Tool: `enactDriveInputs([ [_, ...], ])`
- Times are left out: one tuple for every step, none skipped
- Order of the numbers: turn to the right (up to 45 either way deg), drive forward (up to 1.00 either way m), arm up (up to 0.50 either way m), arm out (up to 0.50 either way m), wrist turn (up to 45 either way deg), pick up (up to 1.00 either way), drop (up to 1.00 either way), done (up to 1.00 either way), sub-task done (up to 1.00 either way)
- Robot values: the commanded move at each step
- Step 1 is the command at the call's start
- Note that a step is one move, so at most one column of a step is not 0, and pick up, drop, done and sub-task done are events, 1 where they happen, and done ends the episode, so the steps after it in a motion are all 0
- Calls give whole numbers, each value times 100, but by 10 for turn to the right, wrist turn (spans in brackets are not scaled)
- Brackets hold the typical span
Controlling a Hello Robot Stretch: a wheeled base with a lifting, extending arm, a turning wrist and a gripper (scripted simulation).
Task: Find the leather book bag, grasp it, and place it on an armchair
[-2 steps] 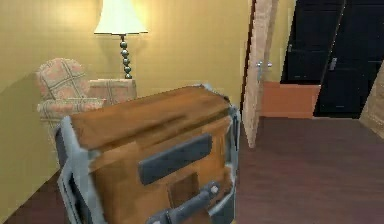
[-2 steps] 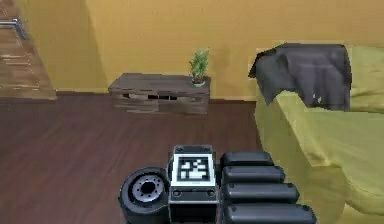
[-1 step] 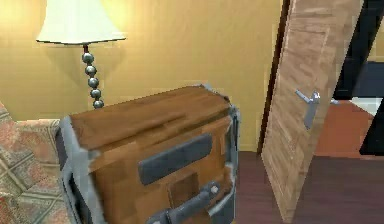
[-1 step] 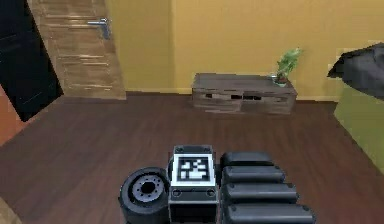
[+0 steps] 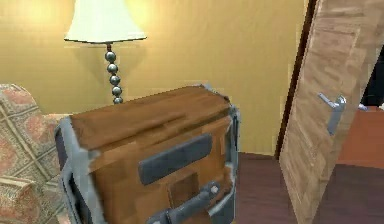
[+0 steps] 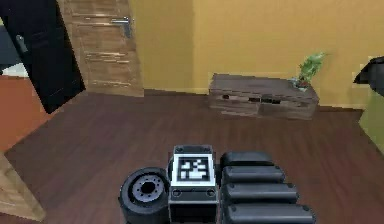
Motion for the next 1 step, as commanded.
enactDriveInputs([
  [0,70,0,0,0,0,0,0,0],
])
